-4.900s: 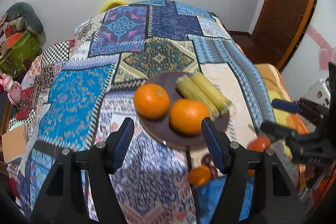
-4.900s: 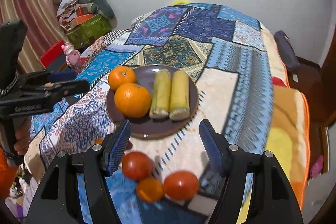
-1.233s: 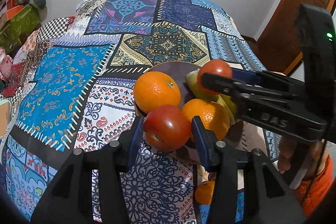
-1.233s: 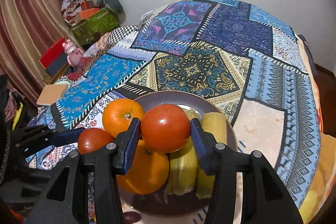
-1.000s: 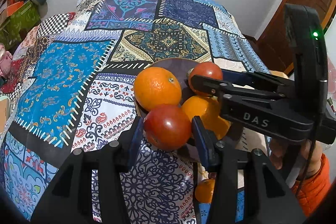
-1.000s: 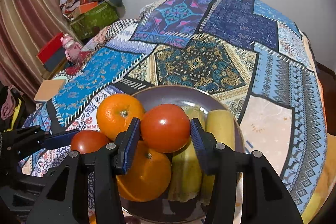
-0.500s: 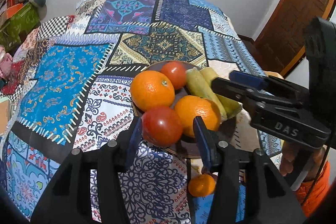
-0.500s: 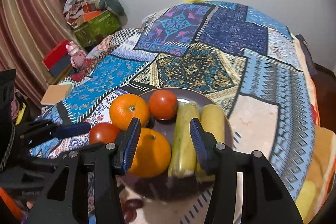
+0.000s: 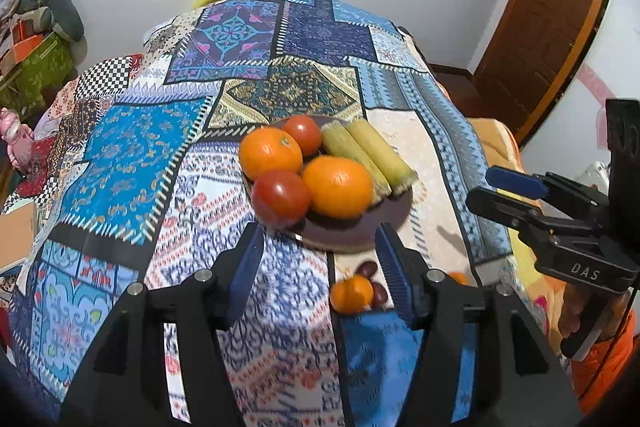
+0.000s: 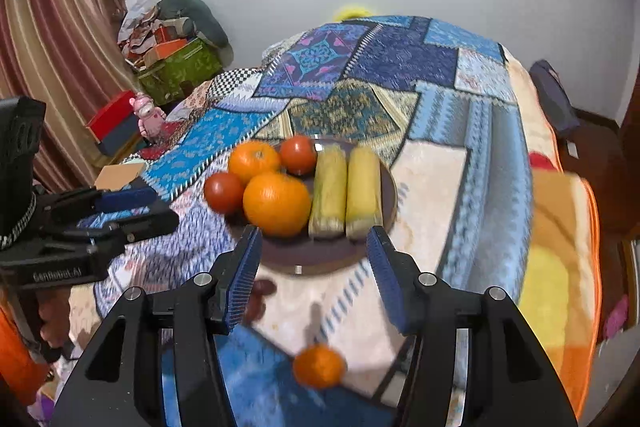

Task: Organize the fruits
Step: 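Open both tools and move them toward the small mandarins on the quilt, then grasp a small mandarin with the left tool while the right tool grasps another mandarin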

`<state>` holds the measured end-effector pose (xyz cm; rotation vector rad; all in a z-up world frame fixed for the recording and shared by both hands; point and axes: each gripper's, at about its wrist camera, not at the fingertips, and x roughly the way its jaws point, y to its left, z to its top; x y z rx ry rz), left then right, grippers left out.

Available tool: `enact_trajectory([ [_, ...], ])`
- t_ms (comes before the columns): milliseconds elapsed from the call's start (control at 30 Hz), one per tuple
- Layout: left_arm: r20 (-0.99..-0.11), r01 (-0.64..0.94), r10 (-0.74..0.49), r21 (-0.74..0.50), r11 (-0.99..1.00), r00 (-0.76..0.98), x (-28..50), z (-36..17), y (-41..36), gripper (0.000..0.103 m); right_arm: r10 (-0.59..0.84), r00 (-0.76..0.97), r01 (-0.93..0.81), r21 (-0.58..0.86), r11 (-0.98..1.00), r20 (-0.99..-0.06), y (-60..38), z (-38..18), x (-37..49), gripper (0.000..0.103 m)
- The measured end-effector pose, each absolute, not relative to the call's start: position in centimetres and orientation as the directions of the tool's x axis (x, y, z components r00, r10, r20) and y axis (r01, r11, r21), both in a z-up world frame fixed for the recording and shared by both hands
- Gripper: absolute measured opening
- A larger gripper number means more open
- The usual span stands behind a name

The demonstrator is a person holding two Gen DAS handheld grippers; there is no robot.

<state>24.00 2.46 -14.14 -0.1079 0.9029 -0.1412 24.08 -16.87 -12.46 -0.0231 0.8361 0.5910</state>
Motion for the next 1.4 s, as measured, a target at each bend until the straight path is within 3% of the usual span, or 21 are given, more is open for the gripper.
enact_trajectory([
  [433,-0.825,0.095,-0.224,-0.205,0.974,0.519,20.4,-18.2,0.2,0.058,0.452,0.458,-0.424,0.259,0.868,-0.766,-19.3,-17.1,19.6,0.051],
  [867,-0.847,0.087,-0.204,-0.185,0.979,0.49,22.8,-21.0,-0.9,0.058,0.439,0.411,-0.448,0.243,0.86,-0.799,-17.7,-19.8,19.2,0.051],
  [1033,-0.851,0.078,-0.207,-0.193,0.978,0.483,23.7,-21.6,-0.7,0.058,0.438,0.403,-0.449,0.243,0.86,-0.803,-17.7,-20.3,19.4,0.044],
  [1167,-0.85,0.092,-0.211,-0.191,0.977,0.483,24.0,-21.8,-1.1,0.052,0.444,0.4,-0.439,0.258,0.861,-0.802,-17.9,-20.8,19.7,0.036],
  [1400,-0.852,0.098,-0.219,-0.196,0.976,0.476,24.2,-22.3,-1.1,0.037,0.449,0.405,-0.443,0.258,0.859,-0.797,-17.8,-20.6,19.5,0.036],
])
